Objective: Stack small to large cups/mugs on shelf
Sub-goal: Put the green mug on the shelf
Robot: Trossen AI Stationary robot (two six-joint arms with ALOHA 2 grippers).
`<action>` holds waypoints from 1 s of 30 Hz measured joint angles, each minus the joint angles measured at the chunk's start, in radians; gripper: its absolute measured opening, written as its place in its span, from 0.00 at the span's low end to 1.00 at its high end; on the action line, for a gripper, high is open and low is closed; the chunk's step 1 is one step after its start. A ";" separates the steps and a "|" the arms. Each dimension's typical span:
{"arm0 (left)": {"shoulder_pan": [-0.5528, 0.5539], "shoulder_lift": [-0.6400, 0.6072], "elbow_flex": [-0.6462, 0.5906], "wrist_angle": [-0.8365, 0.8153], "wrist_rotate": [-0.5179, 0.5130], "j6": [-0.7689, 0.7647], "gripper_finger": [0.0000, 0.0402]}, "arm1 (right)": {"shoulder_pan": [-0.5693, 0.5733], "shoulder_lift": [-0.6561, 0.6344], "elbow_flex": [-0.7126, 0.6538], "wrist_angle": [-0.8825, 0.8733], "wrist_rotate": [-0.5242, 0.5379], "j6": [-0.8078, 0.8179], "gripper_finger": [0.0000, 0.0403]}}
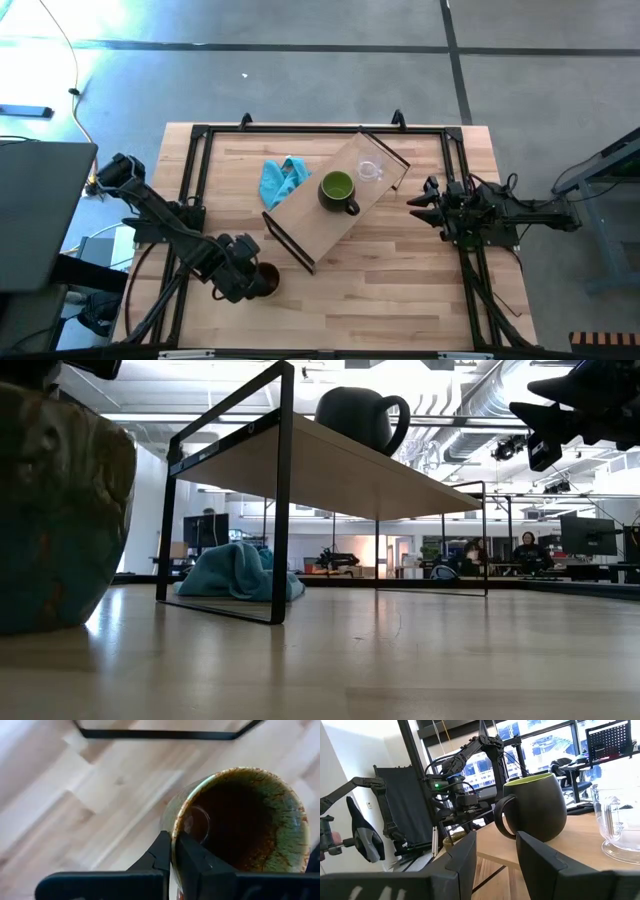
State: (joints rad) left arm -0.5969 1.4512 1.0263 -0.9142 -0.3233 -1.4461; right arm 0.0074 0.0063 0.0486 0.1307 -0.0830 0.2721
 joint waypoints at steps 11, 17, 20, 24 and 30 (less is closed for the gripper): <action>0.001 0.000 0.026 -0.080 -0.008 0.001 0.00 | 0.000 0.000 0.000 0.000 0.000 -0.001 0.32; 0.001 -0.001 0.026 -0.083 0.006 -0.002 0.01 | 0.000 0.000 0.000 0.000 0.000 0.000 0.32; 0.001 -0.001 0.026 -0.084 0.011 0.001 0.06 | 0.000 0.000 0.000 0.000 0.000 0.000 0.32; 0.001 -0.001 0.025 -0.085 0.017 0.001 0.15 | 0.000 0.000 0.000 0.000 0.000 0.008 0.32; 0.001 -0.001 0.025 -0.084 0.018 0.001 0.24 | 0.000 0.000 0.000 0.001 0.000 0.008 0.32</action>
State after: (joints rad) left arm -0.5961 1.4502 1.0515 -0.9981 -0.3058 -1.4448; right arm 0.0074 0.0063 0.0486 0.1314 -0.0830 0.2802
